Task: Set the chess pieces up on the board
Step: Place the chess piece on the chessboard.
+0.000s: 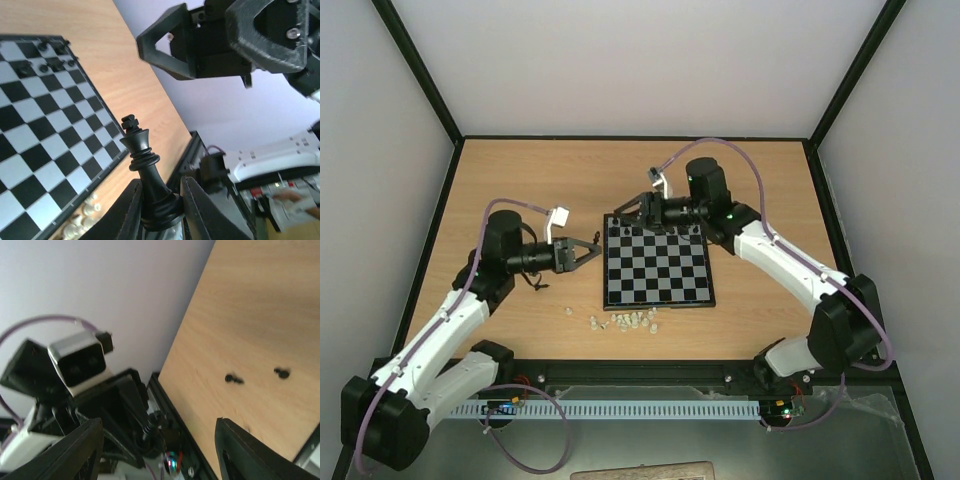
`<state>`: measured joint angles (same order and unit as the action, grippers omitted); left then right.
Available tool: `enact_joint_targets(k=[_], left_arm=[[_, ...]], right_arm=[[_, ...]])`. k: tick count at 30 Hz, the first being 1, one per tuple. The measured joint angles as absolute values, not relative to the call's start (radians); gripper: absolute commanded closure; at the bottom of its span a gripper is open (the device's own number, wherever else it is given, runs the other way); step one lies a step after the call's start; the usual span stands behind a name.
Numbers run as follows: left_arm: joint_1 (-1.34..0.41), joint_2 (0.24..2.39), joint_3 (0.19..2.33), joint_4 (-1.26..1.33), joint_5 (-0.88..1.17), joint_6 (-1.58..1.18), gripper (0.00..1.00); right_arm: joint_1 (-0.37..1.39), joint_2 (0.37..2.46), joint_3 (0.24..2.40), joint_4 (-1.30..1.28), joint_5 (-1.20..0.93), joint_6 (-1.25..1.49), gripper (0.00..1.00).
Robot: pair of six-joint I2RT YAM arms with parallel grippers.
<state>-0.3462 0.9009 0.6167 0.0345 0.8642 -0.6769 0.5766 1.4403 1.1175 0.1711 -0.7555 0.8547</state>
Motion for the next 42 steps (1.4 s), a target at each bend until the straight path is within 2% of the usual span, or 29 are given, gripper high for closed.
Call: enact_joint_targets(k=[7, 14, 23, 26, 30, 42], left_arm=[[-0.466, 0.846, 0.64, -0.098, 0.991, -0.577, 0.8], [-0.58, 0.839, 0.689, -0.156, 1.029, -0.524, 0.81], [-0.591, 0.844, 0.689, -0.191, 1.031, -0.49, 0.81], [-0.591, 0.844, 0.687, -0.193, 1.027, -0.482, 0.81], [-0.591, 0.845, 0.682, -0.195, 1.019, -0.475, 0.82], [-0.591, 0.844, 0.681, -0.195, 1.005, -0.47, 0.82]], right_arm=[[0.603, 1.402, 1.128, -0.08, -0.924, 0.632, 0.46], [0.719, 1.393, 1.136, -0.212, -0.961, 0.514, 0.54], [0.733, 1.38, 1.133, -0.244, -0.968, 0.483, 0.53], [0.733, 1.357, 1.123, -0.242, -0.974, 0.486, 0.57], [0.733, 1.33, 1.101, -0.236, -1.001, 0.501, 0.67], [0.733, 1.323, 1.063, -0.202, -1.06, 0.533, 0.71]])
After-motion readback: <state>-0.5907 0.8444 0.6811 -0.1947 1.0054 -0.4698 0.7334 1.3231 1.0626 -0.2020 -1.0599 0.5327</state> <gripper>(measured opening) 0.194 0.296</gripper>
